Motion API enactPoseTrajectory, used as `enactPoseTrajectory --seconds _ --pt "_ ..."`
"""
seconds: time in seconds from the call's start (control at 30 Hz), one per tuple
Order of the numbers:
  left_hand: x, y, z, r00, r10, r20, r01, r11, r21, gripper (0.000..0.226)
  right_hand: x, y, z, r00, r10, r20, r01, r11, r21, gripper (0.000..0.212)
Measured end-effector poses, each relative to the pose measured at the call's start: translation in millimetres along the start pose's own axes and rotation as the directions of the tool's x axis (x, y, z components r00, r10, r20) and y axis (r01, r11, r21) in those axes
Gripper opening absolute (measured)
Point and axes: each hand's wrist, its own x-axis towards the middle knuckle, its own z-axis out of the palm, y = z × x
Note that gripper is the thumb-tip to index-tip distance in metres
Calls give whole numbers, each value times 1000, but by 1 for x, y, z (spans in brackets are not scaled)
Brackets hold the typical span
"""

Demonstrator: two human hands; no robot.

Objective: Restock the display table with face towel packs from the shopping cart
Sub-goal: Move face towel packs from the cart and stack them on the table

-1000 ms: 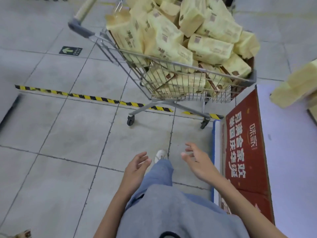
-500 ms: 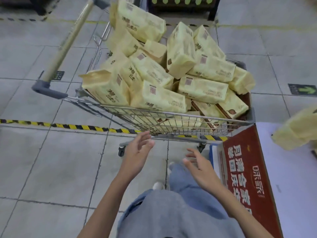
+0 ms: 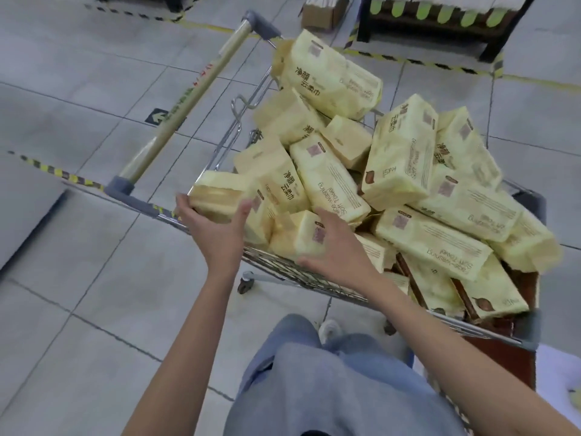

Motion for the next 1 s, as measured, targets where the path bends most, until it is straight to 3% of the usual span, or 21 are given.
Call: enactPoseTrajectory --seconds 0.2,0.33,0.43,0.67,0.87,1.0 --pt "18 -10 18 998 -41 -55 44 997 63 126 19 13 16 998 -67 -19 63 982 -178 117" --pt "19 -18 23 998 -23 -64 26 999 42 130 20 15 18 993 -84 -80 70 983 -172 106" --pt "22 -22 24 997 -43 -71 44 999 15 135 22 17 19 990 -95 -104 80 988 -133 99" --pt "21 -11 25 989 -79 -128 75 997 -32 112 12 21 5 982 -62 -178 70 997 39 95" --pt "17 15 27 993 -35 -114 25 995 -95 120 -8 24 -14 951 -93 -293 144 977 156 93" --pt "8 39 31 999 25 -26 -30 984 -173 122 -27 23 -29 897 -118 -426 209 962 174 91"
